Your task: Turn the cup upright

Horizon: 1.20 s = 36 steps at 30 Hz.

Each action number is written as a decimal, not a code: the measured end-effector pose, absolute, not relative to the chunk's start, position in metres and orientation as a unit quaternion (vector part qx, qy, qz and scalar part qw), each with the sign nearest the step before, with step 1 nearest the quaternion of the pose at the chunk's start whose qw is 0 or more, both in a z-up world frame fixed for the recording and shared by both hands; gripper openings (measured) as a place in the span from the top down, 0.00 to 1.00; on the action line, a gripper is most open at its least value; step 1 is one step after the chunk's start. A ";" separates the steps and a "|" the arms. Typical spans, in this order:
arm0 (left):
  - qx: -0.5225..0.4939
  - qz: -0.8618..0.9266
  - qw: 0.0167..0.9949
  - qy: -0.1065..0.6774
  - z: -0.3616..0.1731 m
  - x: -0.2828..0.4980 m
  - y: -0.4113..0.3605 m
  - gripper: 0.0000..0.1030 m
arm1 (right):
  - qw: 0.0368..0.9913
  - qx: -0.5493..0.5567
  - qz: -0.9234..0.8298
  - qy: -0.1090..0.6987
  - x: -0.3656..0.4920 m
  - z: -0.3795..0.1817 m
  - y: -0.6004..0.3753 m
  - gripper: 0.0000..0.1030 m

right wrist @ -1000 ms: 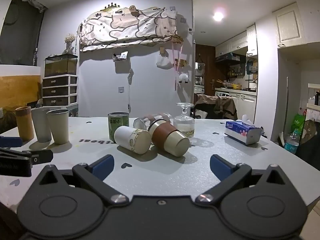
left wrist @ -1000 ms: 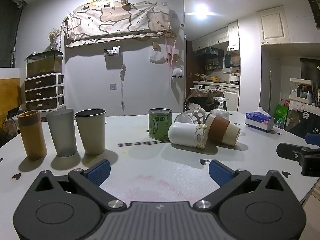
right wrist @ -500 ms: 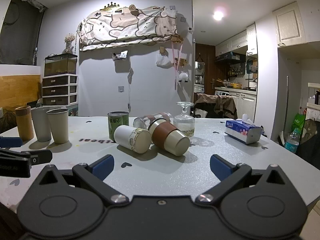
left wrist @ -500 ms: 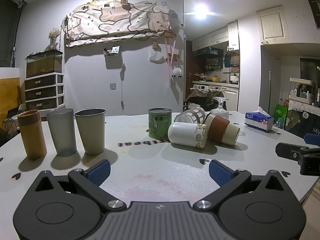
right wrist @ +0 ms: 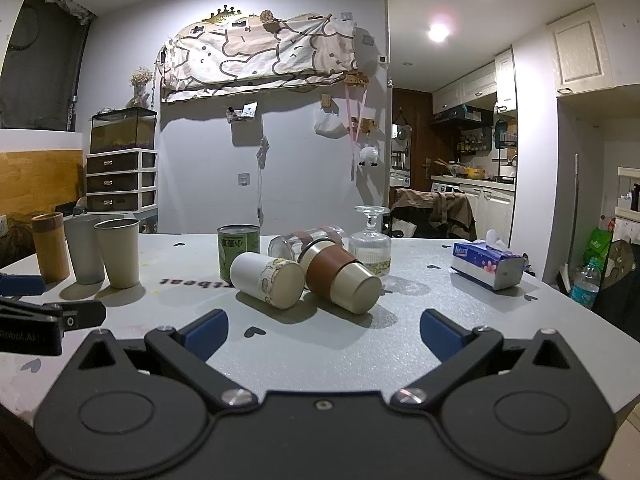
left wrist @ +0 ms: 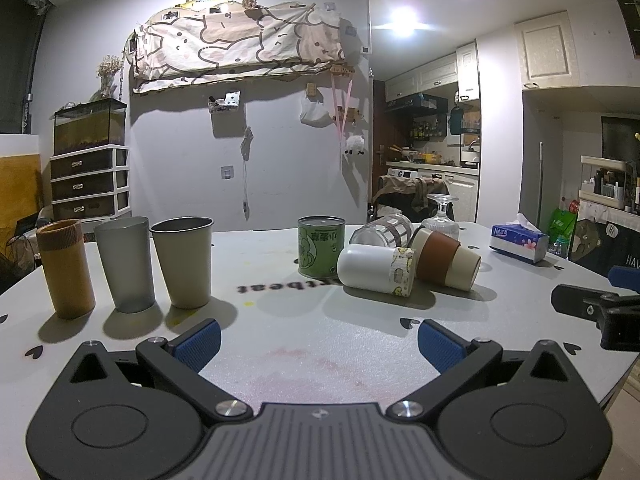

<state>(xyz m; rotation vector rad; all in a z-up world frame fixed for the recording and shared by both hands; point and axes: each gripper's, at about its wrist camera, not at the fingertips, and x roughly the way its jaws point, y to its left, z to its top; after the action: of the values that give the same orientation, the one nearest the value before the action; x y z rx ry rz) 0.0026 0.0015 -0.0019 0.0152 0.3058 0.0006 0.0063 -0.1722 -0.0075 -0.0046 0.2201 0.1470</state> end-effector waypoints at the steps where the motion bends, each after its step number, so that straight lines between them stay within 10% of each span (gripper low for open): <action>1: 0.008 0.000 0.988 0.152 -0.002 0.003 0.002 0.00 | 0.991 -0.002 0.073 0.110 0.006 -0.007 -0.172 0.00; 36: 0.007 -0.001 0.988 0.152 0.001 -0.001 0.001 0.00 | 0.991 -0.004 0.078 0.111 0.002 -0.008 -0.166 0.00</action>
<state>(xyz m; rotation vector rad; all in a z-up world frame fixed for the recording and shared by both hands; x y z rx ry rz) -0.0007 0.0009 0.0013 0.0149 0.3048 -0.0024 0.0024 -0.1657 -0.0075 -0.0087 0.2227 0.1573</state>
